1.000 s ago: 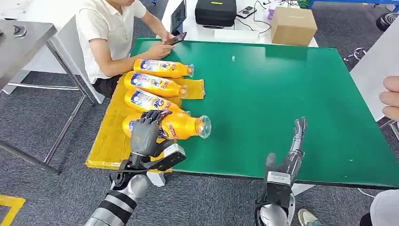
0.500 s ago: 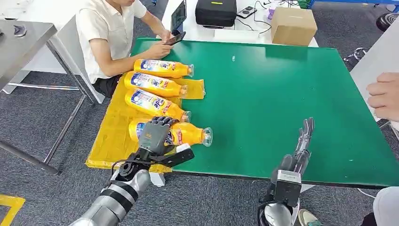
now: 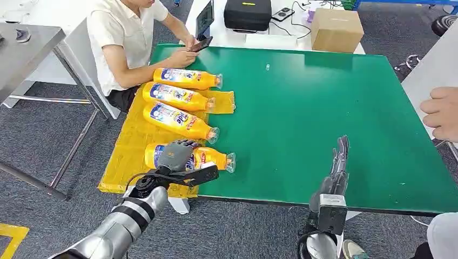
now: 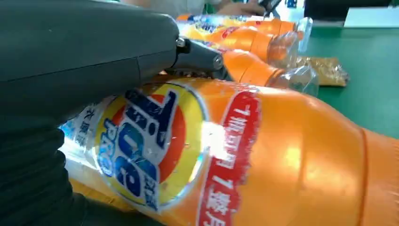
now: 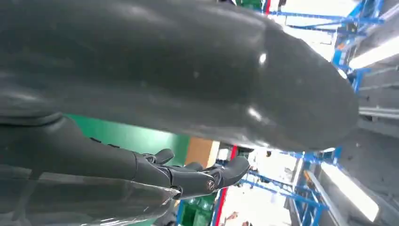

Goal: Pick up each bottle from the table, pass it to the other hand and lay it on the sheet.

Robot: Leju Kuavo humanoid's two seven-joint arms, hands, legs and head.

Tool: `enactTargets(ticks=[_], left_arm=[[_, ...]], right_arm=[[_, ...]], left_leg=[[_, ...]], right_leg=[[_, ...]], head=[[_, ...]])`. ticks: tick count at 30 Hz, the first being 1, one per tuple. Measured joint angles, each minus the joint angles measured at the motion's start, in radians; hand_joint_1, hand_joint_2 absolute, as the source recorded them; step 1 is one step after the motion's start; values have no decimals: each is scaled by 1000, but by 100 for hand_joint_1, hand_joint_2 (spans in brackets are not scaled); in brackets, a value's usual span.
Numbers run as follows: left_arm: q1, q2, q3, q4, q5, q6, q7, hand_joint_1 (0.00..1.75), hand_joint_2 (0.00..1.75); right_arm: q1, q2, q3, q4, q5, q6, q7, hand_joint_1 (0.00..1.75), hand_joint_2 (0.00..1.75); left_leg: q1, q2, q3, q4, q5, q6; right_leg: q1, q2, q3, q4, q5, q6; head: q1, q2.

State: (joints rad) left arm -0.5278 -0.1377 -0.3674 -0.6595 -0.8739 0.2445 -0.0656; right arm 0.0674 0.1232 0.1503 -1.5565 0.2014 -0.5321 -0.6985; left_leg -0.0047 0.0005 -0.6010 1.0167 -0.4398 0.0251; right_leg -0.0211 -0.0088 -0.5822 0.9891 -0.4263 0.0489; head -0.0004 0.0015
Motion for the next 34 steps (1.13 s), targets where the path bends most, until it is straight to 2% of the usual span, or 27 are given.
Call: enactTargets(ticks=[7, 22, 26, 34], left_arm=[[-16, -1, 1, 30, 55, -43, -30, 0, 175], [-35, -11, 16, 36, 236, -178, -149, 0, 175], [13, -31, 13, -46, 332, -205, -223, 0, 175], [55, -40, -43, -205, 341, -205, -219, 0, 175]], right_arm=[[-2, 2, 10, 16, 31, -37, 0, 0, 0], [-16, 2, 36, 46, -19, -16, 0, 0, 0], [-16, 0, 42, 53, -23, -31, 0, 0, 0], [-16, -6, 49, 61, -22, -35, 0, 0, 0]], left_leg=[[0, 0, 1, 0, 0, 0], [0, -1, 2, 0, 0, 0], [0, -1, 1, 0, 0, 0], [0, -1, 1, 0, 0, 0]], right_leg=[[0, 0, 1, 0, 0, 0], [0, 0, 2, 0, 0, 0], [0, 0, 2, 0, 0, 0], [0, 0, 1, 0, 0, 0]], head=[[0, 0], [0, 0], [0, 0], [0, 0]])
